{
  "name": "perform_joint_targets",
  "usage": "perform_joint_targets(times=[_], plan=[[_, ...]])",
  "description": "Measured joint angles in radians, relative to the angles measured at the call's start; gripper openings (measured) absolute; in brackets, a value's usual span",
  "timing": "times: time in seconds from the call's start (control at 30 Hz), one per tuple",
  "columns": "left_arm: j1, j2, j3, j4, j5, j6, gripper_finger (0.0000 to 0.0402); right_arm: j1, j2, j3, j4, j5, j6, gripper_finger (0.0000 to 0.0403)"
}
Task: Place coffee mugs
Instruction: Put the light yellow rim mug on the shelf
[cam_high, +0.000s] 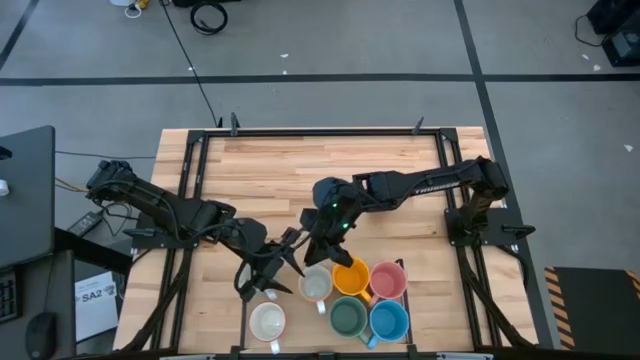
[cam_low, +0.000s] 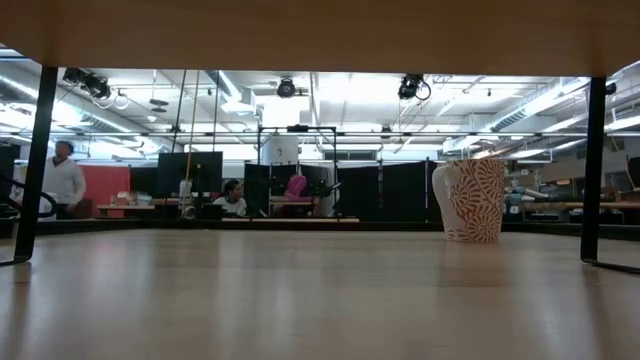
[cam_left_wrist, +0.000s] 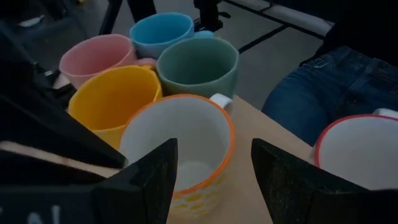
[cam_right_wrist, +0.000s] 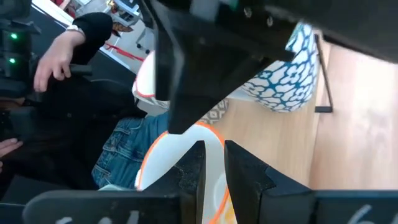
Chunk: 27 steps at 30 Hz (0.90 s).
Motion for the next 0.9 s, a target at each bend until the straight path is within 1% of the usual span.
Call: perform_joint_targets(times=[0.13,0.23,0.33,0.47,0.6,0.7,0.77,0.9], plan=[[0.002,0.0,0.0,0.027,-0.07,-0.053,0.0212,-0.021,-0.056,0.0,-0.058,0.002,-0.022,0.0065],[0.011,0.0,0.0,0.074,-0.119,-0.134,0.0212,-0.04,-0.103,0.0,-0.146,0.04,-0.07,0.0065],[0.024,0.0,0.0,0.133,-0.132,-0.195,0.0212,-0.056,-0.155,0.0,-0.244,0.124,-0.134,0.0065],[0.041,0.01,0.002,0.197,-0.137,-0.253,0.0212,-0.071,-0.218,0.0,-0.373,0.269,-0.201,0.0065],[0.064,0.035,0.002,0.163,-0.178,-0.323,0.0212,-0.082,-0.27,0.0,-0.469,0.403,-0.22,0.0065],[0.075,0.05,0.0,0.127,-0.208,-0.375,0.0212,-0.086,-0.293,0.0,-0.505,0.46,-0.218,0.0064],[0.078,0.052,0.001,0.083,-0.217,-0.403,0.0212,-0.086,-0.301,0.0,-0.516,0.465,-0.218,0.0064],[0.073,0.074,-0.002,0.05,-0.215,-0.457,0.0212,-0.086,-0.307,0.0,-0.514,0.466,-0.219,0.0065]])
